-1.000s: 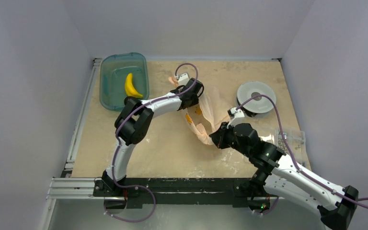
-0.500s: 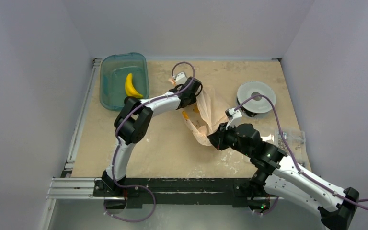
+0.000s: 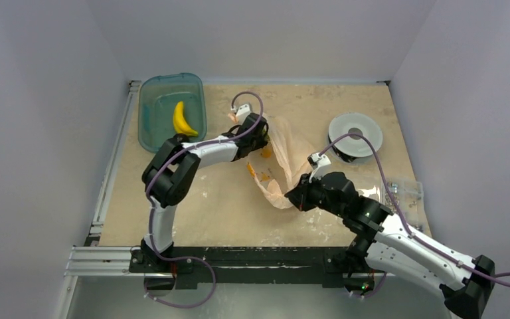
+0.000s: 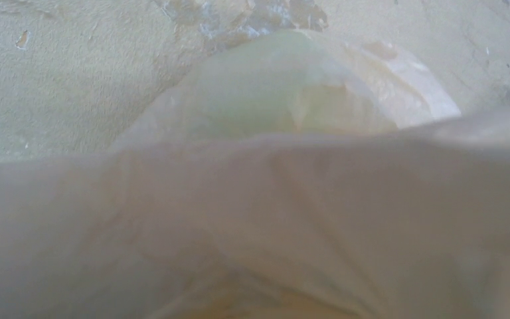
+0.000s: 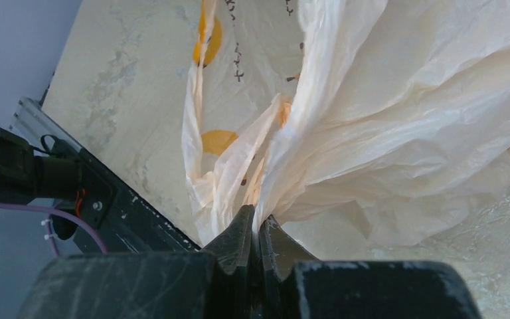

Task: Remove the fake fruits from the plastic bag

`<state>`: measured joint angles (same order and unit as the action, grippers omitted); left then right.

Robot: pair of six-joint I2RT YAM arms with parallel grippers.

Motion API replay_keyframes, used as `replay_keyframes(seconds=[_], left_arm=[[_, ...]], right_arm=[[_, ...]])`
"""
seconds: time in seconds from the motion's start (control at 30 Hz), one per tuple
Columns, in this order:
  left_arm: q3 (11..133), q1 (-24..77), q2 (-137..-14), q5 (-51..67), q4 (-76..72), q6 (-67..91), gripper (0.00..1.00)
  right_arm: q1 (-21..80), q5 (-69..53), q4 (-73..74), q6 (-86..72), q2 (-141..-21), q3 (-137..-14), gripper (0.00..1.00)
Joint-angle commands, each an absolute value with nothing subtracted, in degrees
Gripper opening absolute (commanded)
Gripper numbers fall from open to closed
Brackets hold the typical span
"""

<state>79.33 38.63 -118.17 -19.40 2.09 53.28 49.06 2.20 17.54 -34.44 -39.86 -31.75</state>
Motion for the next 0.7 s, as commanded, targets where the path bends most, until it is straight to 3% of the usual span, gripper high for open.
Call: replay_keyframes(seconds=[0.0,0.1,0.17,0.23,0.3,0.57,0.67], left_arm=[[72.53,39.76,-109.39,-15.59,-6.60,47.99,0.22],[68.30,41.04,-106.25,-15.49,-7.99,45.98,0.20],[66.06,41.59,-104.85,-15.57,-10.78,44.85,0.23],[65.85,41.75,-104.78,-16.17,-11.99,44.95,0.40],[68.46,41.75,-106.69,-20.30,-11.21,46.25,0.66],[74.49,41.66,-112.69,-29.00,-9.81,54.03,0.88],[75.45,41.51,-114.34,-31.25,-11.36,56.37,0.89]], right_arm=[[49.23,2.24,14.77,-33.00,-42.00,-31.61,0.00],[49.22,2.02,14.26,-32.55,-42.76,-31.90,0.00],[49.22,2.10,14.27,-32.36,-42.82,-31.91,0.00],[49.22,2.17,14.19,-32.34,-42.65,-31.80,0.00],[49.21,2.01,14.15,-32.41,-42.32,-31.77,0.00],[49.22,1.90,14.31,-32.97,-41.57,-32.18,0.00],[49.21,1.56,14.60,-32.98,-41.51,-32.27,0.00]])
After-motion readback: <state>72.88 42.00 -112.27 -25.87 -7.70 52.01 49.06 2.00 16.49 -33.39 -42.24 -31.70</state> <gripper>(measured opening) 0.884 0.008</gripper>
